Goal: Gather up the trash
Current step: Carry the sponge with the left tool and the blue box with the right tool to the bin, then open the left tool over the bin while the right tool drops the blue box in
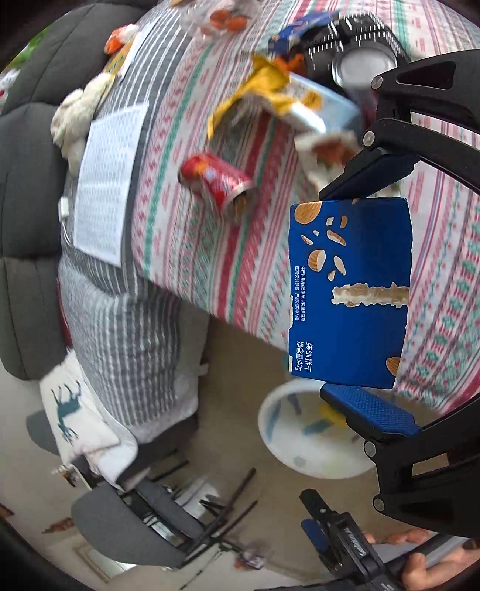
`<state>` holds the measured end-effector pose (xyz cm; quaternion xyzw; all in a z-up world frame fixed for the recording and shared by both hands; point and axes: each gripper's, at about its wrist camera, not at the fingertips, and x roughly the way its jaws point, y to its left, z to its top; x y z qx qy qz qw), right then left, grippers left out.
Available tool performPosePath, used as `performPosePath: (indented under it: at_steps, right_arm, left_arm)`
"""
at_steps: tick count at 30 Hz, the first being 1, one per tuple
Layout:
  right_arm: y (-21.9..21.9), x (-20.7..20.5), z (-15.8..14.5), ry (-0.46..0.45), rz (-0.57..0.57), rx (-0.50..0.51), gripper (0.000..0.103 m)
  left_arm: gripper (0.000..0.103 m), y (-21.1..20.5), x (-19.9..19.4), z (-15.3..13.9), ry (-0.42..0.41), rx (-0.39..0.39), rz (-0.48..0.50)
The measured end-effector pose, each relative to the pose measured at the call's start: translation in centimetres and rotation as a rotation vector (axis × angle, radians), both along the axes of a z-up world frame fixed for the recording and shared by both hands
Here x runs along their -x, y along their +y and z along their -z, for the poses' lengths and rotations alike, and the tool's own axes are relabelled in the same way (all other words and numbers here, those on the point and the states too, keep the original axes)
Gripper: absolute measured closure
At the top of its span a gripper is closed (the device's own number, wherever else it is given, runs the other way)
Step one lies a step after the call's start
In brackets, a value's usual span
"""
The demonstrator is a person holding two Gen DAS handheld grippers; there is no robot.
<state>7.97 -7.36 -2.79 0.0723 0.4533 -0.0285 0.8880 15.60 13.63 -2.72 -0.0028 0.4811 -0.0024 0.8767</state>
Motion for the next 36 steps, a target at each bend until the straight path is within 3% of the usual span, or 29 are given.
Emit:
performPosePath:
  at_steps: [8, 19, 27, 36]
  right_arm:
    - [5.8, -2.5, 2.4, 0.038, -0.069, -0.013, 0.007]
    - [11.6, -5.1, 5.5, 0.047, -0.13, -0.04, 0.007]
    - [13.0, -5.8, 5.9, 0.024, -0.16, -0.116, 0.006]
    - [10.9, -4.7, 4.5, 0.015, -0.121, -0.054, 0.003]
  left_arm:
    - [0.004, 4.7, 2.1, 1.2, 0.047, -0.099, -0.07]
    - [0.003, 7.7, 3.5, 2.8, 0.085, -0.138, -0.076]
    - [0.003, 8.0, 3.8, 2.9, 0.092, -0.131, -0.071]
    - [0.003, 7.2, 4.0, 2.5, 0.09, -0.121, -0.059]
